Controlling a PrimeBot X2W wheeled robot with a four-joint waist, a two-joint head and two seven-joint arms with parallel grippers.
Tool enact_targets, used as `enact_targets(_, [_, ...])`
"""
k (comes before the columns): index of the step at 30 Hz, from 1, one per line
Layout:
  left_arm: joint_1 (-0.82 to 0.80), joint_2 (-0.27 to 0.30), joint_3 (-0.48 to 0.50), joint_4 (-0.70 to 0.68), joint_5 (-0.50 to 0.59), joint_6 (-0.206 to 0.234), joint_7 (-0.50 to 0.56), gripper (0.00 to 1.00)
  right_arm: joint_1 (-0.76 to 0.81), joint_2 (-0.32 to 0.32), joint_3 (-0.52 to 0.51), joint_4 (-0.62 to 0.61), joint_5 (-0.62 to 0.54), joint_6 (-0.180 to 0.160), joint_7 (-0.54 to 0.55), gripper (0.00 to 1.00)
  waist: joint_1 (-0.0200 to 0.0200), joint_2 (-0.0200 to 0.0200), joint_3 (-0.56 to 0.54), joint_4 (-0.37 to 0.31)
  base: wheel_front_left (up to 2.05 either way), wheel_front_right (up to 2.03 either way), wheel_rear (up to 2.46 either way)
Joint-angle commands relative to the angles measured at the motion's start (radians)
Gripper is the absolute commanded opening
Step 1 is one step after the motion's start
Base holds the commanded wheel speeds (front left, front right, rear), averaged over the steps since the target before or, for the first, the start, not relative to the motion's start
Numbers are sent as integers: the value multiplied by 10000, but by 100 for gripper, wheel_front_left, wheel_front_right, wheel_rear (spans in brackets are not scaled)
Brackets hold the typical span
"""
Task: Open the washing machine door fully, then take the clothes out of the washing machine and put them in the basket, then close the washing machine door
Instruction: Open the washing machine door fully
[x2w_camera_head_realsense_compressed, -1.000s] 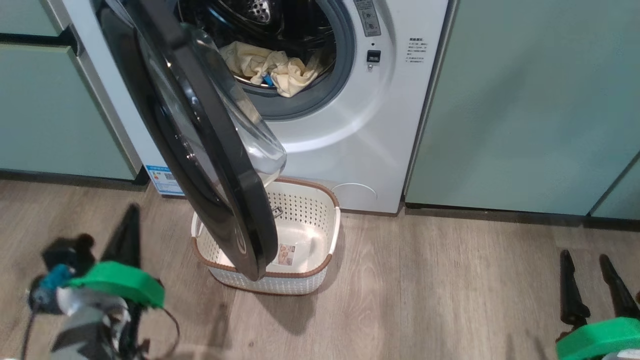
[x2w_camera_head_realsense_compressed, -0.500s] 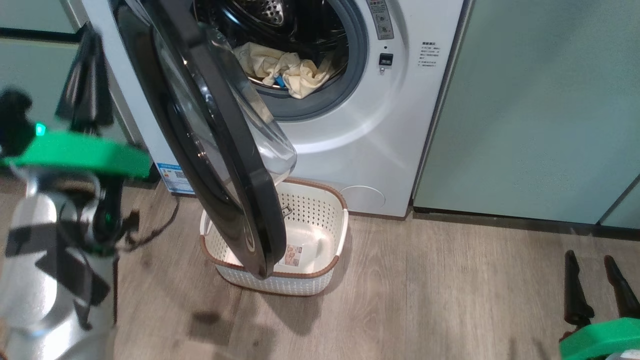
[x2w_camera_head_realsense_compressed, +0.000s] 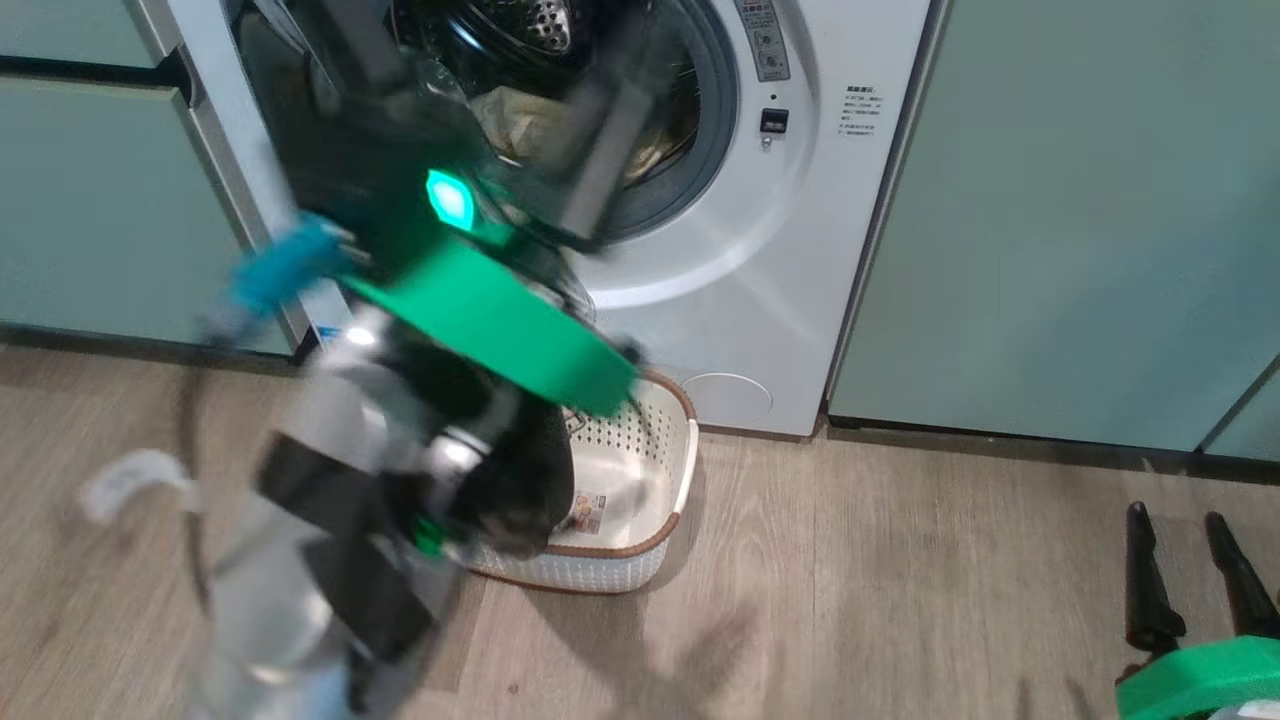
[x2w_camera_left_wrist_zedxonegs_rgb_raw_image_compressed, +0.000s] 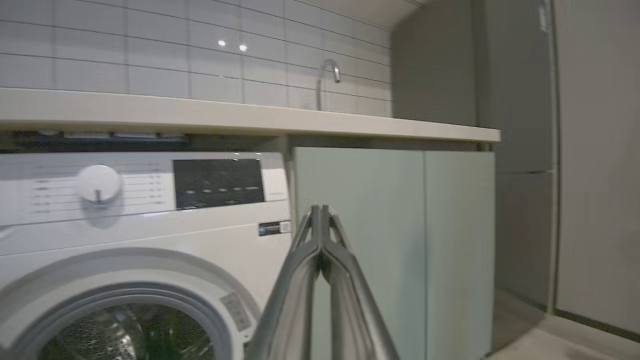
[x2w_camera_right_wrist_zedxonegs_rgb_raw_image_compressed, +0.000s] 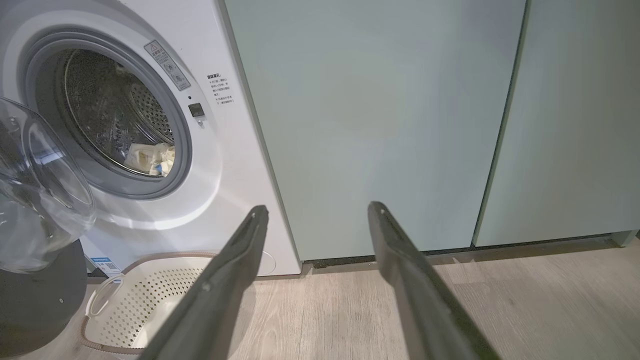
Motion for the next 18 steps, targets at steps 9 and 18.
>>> enact_targets(9, [1001,35,-2407,676,-96,304,-362,0,-329,-110,228,-289,-29,37,-95,100,0,0,-17,-47,0,0,0])
enact_targets(18, [1719,24,-3871,2637,373,452,-1419,0,-298,-127,247,-320,-43,37,-95,100,0,0,-21,-50,0,0,0])
